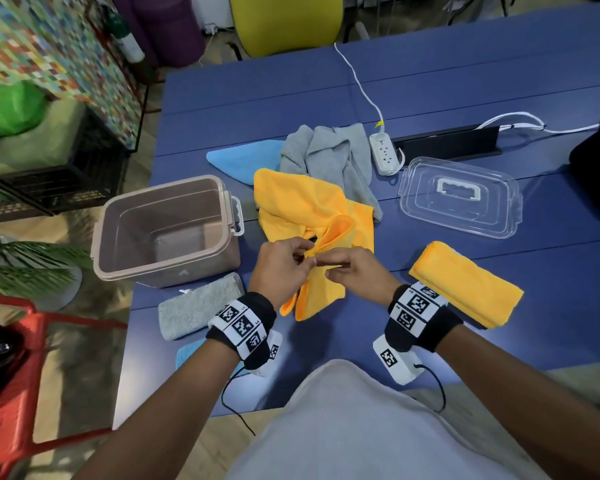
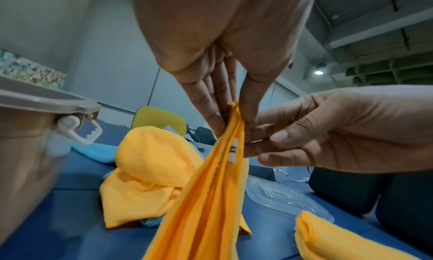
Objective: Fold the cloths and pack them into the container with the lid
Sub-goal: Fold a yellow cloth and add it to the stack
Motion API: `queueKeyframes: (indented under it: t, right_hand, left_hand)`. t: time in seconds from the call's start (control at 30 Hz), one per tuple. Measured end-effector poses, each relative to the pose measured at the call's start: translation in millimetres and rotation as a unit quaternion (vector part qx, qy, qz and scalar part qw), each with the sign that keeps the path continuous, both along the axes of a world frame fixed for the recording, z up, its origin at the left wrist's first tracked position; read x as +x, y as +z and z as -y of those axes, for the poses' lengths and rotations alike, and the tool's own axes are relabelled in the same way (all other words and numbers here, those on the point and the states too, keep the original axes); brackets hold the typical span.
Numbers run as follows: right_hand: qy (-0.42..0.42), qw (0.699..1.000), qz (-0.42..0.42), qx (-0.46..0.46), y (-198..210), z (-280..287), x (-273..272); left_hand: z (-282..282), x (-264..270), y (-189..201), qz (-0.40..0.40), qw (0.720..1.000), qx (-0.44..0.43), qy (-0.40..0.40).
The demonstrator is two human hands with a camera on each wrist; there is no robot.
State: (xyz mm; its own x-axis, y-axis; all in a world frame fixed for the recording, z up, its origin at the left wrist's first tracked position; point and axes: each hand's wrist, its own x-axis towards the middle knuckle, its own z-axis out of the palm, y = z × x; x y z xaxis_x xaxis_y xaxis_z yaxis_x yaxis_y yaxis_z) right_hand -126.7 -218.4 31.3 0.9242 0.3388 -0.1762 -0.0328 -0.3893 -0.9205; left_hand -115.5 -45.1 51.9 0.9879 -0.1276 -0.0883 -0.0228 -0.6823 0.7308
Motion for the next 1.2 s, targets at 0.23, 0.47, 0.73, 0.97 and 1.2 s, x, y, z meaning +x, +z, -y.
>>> queueKeyframes:
  t: [0.23, 0.47, 0.73, 0.97, 1.2]
  right_hand:
    - [0.055, 0.93, 0.221, -0.287, 1, 22, 34]
    - [0.148, 0.927, 0.106, -0.329, 24, 36, 45]
    - [0.04, 0.984, 0.171, -0.011, 83, 6, 45]
    - [0.117, 0.906, 0.107, -0.393, 73, 73, 65]
    - [-0.101, 0.963, 0.147, -0.203, 40, 91, 51]
  left_hand:
    - [-6, -6, 26, 0.113, 0.985, 0.084, -0.095]
    - [-37, -3, 54, 0.091, 0.975, 0.165, -0.122]
    - [-8, 15, 55, -0.005, 0.989, -0.044, -0.141]
    - [-5, 32, 50, 0.093, 0.988, -0.05, -0.112]
    - [-25, 43, 9, 0.065, 0.993, -0.056, -0.076]
